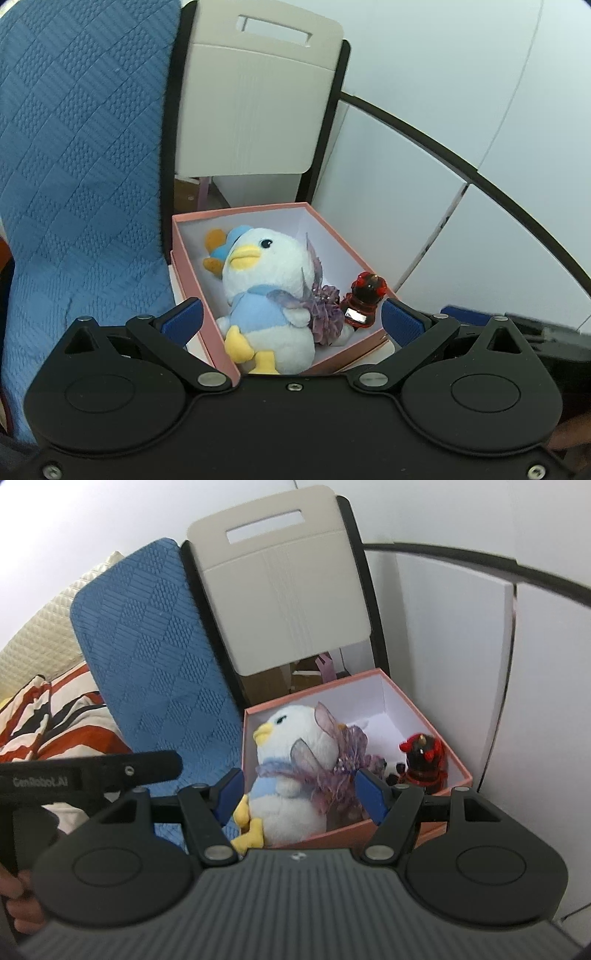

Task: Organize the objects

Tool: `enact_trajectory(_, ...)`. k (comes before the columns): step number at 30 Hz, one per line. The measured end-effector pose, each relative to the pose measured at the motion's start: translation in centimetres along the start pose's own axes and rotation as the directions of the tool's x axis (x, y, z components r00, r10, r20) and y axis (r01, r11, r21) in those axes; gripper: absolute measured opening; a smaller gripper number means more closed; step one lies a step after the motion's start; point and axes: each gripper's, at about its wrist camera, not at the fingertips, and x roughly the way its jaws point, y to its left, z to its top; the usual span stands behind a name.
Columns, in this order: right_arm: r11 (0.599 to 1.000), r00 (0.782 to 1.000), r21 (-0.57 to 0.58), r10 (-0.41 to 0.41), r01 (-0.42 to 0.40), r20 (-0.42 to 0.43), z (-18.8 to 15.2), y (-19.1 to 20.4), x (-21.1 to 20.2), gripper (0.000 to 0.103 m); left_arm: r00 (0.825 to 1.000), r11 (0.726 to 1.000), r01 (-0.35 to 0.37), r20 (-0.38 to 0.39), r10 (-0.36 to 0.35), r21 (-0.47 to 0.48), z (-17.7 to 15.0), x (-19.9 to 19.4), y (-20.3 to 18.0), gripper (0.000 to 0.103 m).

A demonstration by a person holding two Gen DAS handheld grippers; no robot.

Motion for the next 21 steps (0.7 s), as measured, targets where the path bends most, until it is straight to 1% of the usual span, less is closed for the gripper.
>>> enact_trajectory(3,0.999,1.0,0.051,-0.004,0.005,-0.009,-0.8,-0.5,0.4,0.069,1.0,1.0,-0.014,0.007,0.014,-0.007,-0.7,0.3,0.2,0.103)
enact_trajectory(5,0.998,1.0,0.064,-0.011,0.013,-0.02,-1.3,-0.7,0.7,0.069,1.0,1.0,-0.023,-0.002,0.022,-0.019,-1.1,0.6,0.4,0.103)
enact_trajectory(9,0.999,0.999,0.051,-0.01,0.012,-0.049,-1.9,-0.6,1.5,0.069,0.999,0.998,-0.038,0.001,0.038,-0.046,-1.9,0.9,0.9,0.103)
enact_trajectory(12,0.999,0.998,0.051,-0.017,0.02,-0.06,-2.3,-0.5,1.8,0.069,0.999,0.998,-0.048,-0.005,0.048,-0.045,-2.3,1.0,1.0,0.103)
enact_trajectory(14,0.999,0.998,0.047,-0.001,0.004,-0.064,-2.5,-0.3,2.1,0.069,0.999,0.998,-0.044,-0.01,0.044,-0.049,-2.5,1.0,1.1,0.103)
enact_trajectory(18,0.999,0.997,0.054,-0.001,0.005,-0.079,-2.7,0.0,2.5,0.069,0.999,0.998,-0.048,-0.021,0.047,-0.048,-2.7,1.0,1.2,0.103)
enact_trajectory(21,0.998,0.997,0.058,-0.013,0.017,-0.071,-2.6,0.1,2.3,0.069,0.999,0.998,-0.05,-0.015,0.049,-0.044,-2.7,0.7,1.3,0.103)
